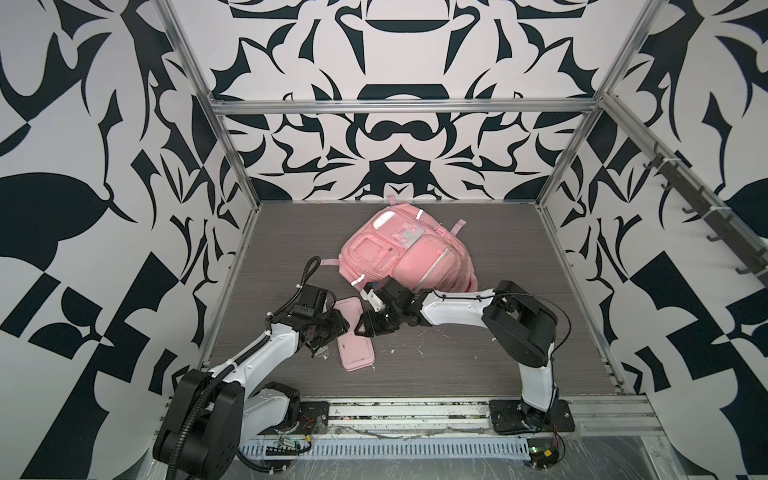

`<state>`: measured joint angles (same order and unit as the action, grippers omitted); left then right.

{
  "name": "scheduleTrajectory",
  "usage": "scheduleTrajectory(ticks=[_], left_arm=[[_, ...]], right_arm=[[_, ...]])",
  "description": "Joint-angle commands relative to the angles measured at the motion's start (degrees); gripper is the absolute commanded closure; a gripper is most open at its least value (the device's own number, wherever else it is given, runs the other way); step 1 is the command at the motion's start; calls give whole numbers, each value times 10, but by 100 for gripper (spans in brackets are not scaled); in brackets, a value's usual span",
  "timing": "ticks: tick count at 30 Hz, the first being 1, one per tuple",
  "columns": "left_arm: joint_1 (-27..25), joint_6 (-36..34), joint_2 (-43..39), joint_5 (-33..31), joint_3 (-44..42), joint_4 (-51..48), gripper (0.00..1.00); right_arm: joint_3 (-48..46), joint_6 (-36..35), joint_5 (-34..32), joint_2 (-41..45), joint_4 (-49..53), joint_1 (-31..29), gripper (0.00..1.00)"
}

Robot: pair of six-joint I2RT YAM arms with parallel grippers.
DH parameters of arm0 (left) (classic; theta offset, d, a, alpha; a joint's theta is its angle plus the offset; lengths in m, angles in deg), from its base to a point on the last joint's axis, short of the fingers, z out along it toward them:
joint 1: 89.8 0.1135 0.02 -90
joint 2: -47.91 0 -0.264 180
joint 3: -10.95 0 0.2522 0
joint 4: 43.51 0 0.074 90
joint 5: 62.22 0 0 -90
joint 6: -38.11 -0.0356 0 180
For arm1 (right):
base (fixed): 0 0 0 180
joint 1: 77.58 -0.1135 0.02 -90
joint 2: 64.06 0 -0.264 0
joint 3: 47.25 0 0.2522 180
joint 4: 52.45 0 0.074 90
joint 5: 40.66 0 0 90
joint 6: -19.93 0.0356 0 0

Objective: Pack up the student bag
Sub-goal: 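Grasp the pink pencil case with both grippers at its ends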

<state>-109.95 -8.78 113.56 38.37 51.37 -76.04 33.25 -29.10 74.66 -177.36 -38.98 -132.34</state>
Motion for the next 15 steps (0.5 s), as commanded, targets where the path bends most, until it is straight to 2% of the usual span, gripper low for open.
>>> scheduleTrajectory(ticks=[1, 15], left_arm=[[-2, -5, 2, 0, -12, -10, 50], [12, -3, 22, 18, -29, 15, 50]], right_arm=[[-28, 24, 14, -1, -44, 8, 45], [-89, 112, 123, -20, -243, 31, 45]])
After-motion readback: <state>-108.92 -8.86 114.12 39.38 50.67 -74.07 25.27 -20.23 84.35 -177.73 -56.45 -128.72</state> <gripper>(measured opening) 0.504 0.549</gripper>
